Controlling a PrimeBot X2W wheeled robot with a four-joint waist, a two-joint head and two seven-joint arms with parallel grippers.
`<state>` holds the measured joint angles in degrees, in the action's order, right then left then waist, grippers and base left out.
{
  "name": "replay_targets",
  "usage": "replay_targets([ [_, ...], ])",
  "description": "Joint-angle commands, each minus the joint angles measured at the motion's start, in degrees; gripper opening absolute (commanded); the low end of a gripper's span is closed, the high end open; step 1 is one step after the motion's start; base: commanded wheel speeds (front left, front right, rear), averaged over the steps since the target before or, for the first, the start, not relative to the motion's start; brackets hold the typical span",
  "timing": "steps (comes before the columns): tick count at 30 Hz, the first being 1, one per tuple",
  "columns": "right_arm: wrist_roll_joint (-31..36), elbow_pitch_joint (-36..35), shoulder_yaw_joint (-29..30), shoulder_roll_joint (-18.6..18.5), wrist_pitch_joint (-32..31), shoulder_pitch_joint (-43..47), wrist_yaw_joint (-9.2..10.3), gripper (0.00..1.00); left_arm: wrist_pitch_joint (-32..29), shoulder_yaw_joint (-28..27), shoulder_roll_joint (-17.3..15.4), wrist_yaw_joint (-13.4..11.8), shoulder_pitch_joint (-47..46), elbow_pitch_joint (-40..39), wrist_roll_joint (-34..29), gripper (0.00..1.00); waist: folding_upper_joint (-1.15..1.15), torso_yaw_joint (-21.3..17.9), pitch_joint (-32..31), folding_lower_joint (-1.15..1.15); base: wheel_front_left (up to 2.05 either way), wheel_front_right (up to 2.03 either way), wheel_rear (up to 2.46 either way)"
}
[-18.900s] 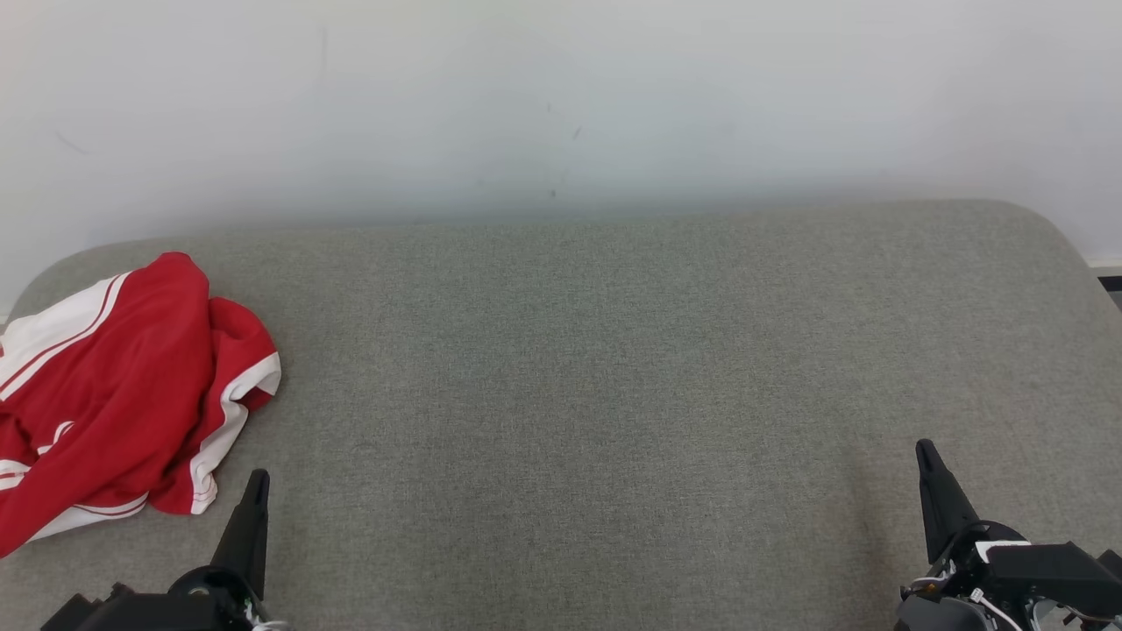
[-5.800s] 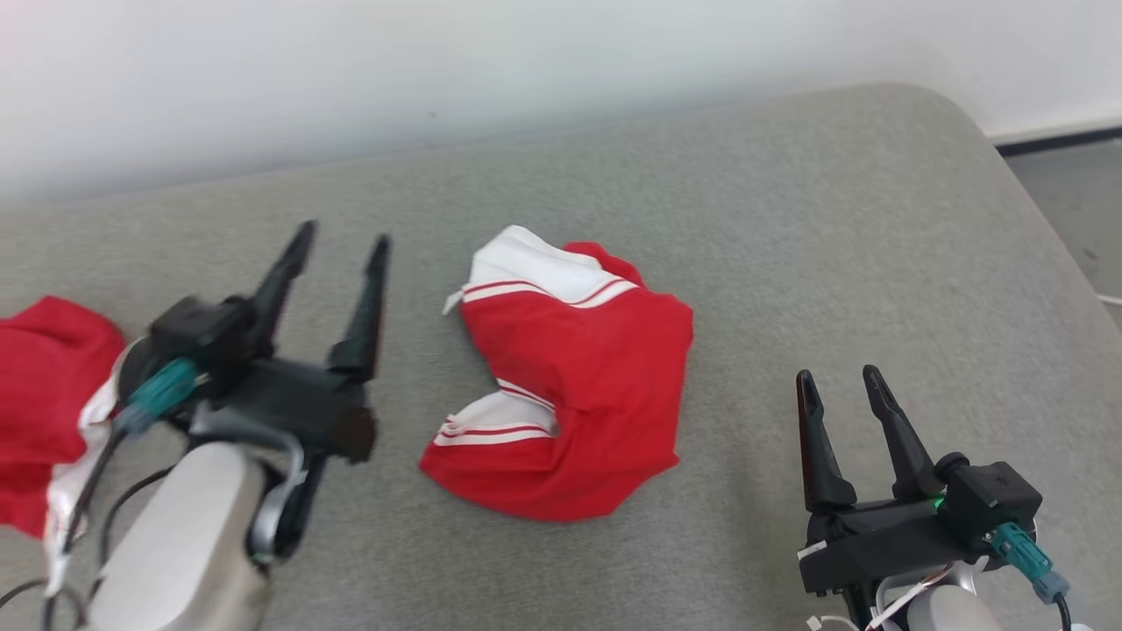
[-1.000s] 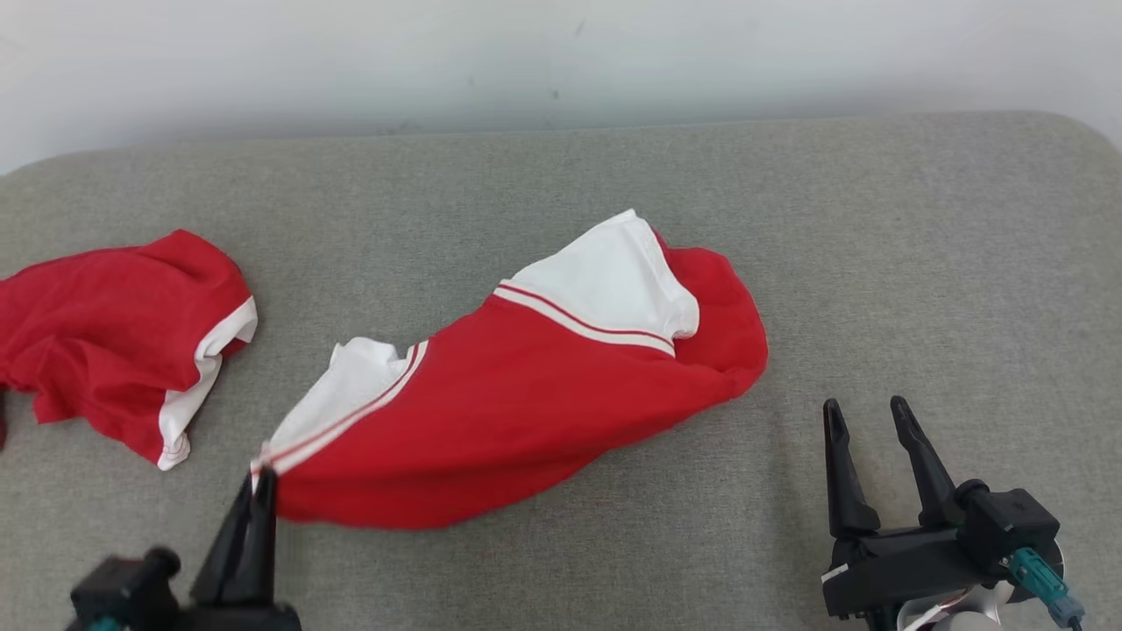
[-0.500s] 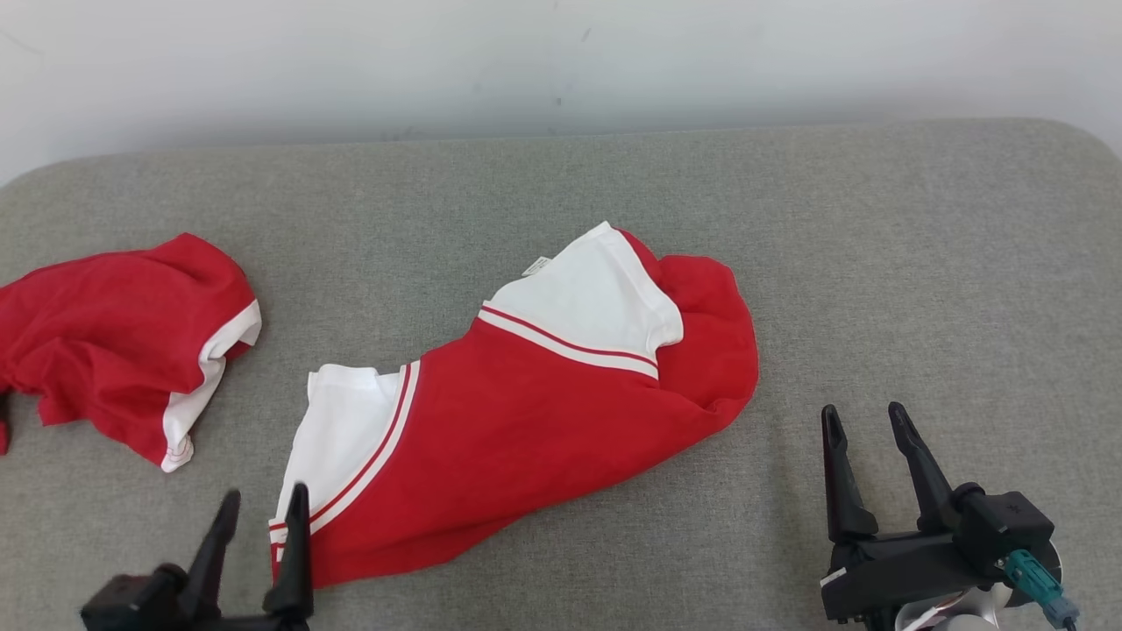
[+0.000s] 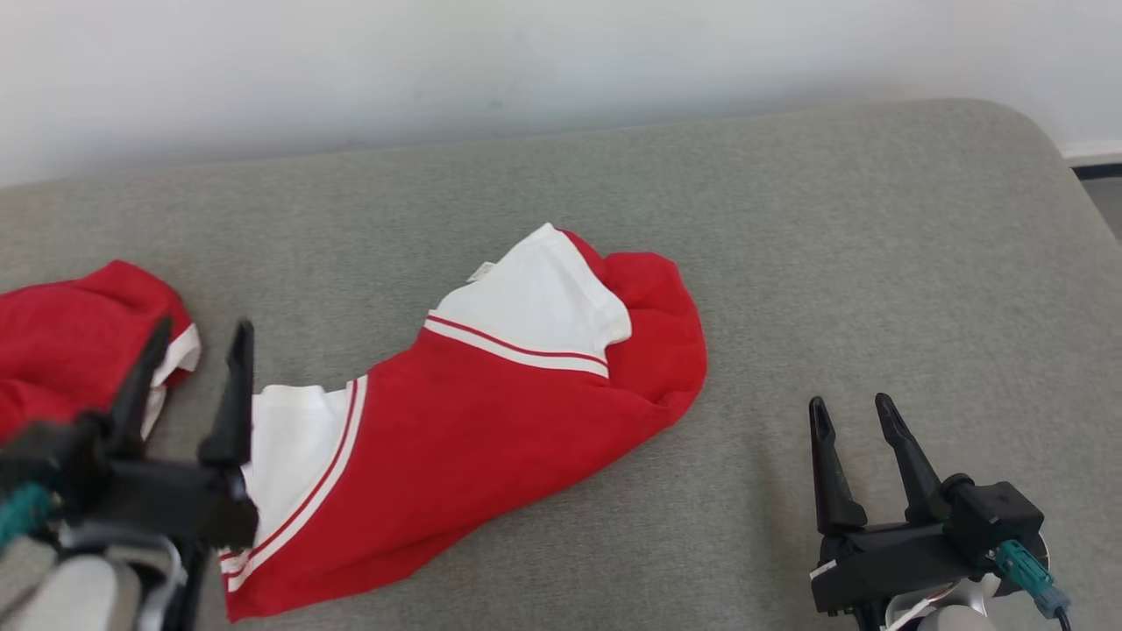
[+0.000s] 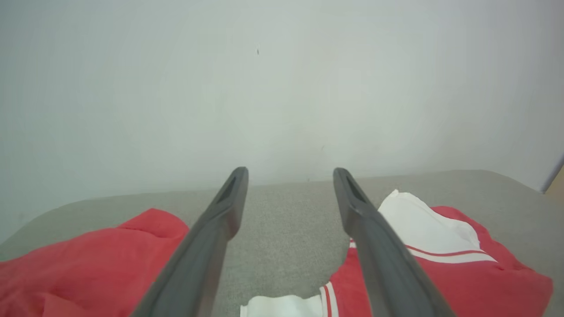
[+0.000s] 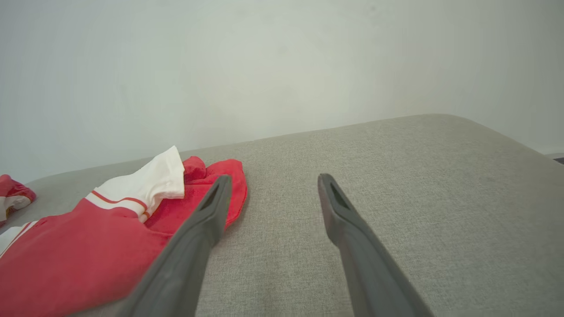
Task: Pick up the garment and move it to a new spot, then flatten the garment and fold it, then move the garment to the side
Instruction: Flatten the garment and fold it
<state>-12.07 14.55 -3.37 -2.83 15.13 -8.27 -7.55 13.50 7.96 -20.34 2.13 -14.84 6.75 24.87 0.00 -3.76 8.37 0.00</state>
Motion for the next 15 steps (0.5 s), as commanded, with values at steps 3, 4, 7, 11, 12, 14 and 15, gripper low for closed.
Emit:
replay_targets([
  [3, -0.96, -0.11, -0.29, -0.09, 0.03, -1.02, 0.13, 1.00, -3.01, 0.08, -3.07, 1.88, -7.13, 1.25, -0.01, 1.00, 0.00, -3.34, 2.08, 0.00, 0.00, 0.00, 0.00],
  [4, -1.20, -0.16, -0.37, -0.09, 0.03, -1.10, 0.13, 1.00, -4.07, 0.32, -4.19, 2.29, -8.76, 1.74, -0.26, 1.00, 0.00, -3.96, 2.52, 0.00, 0.00, 0.00, 0.00],
  [7, -2.11, -0.24, -0.71, -0.09, 0.03, -1.53, 0.13, 1.00, -6.80, 0.86, -6.09, 3.52, -13.53, 3.06, 0.70, 1.00, 0.00, -5.55, 3.81, 0.00, 0.00, 0.00, 0.00],
  [11, -3.12, -0.36, -1.17, -0.08, 0.03, -2.27, 0.13, 1.00, -10.14, 2.03, -8.12, 4.57, -18.55, 5.39, 2.77, 1.00, 0.00, -7.37, 5.25, 0.00, 0.00, 0.00, 0.00],
  [12, -3.27, -0.34, -1.17, -0.09, 0.03, -2.34, 0.13, 1.00, -11.07, 2.45, -8.39, 4.87, -19.49, 6.18, 3.66, 1.00, 0.00, -7.68, 5.49, 0.00, 0.00, 0.00, 0.00],
  [14, -3.85, -0.27, -1.42, -0.08, 0.03, -2.56, 0.13, 1.00, -12.67, 3.57, -9.76, 5.03, -21.22, 7.66, 4.49, 1.00, 0.00, -8.39, 6.03, 0.00, 0.00, 0.00, 0.00],
  [15, -4.00, -0.25, -1.47, -0.08, 0.03, -2.70, 0.13, 1.00, -13.58, 4.27, -9.96, 5.18, -21.88, 8.49, 5.36, 1.00, 0.00, -8.69, 6.27, 0.00, 0.00, 0.00, 0.00],
])
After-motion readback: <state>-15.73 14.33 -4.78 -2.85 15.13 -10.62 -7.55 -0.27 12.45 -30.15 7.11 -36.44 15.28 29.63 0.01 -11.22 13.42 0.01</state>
